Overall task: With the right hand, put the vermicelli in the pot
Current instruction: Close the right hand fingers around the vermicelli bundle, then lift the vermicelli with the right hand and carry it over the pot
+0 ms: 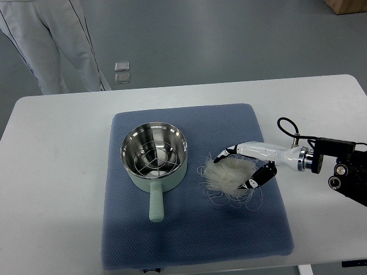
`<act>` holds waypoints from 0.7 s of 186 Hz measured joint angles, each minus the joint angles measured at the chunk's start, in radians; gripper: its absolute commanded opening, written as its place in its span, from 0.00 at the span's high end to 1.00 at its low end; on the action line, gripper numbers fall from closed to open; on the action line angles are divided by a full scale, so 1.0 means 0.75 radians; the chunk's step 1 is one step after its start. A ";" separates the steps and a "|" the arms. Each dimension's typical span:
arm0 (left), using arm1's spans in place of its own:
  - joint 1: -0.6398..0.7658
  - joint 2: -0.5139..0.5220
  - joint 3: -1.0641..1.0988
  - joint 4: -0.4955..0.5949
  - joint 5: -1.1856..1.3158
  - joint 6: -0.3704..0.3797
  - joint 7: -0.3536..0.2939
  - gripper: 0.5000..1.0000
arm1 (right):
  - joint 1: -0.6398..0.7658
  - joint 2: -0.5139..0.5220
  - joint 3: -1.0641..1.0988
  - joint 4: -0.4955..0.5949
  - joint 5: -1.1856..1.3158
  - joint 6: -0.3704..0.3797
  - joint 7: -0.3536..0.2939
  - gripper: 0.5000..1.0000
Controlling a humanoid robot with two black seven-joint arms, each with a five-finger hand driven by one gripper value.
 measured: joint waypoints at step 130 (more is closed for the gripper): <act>0.000 0.000 0.000 0.000 0.000 0.000 0.000 0.00 | 0.057 -0.005 0.094 0.000 0.047 0.015 0.000 0.97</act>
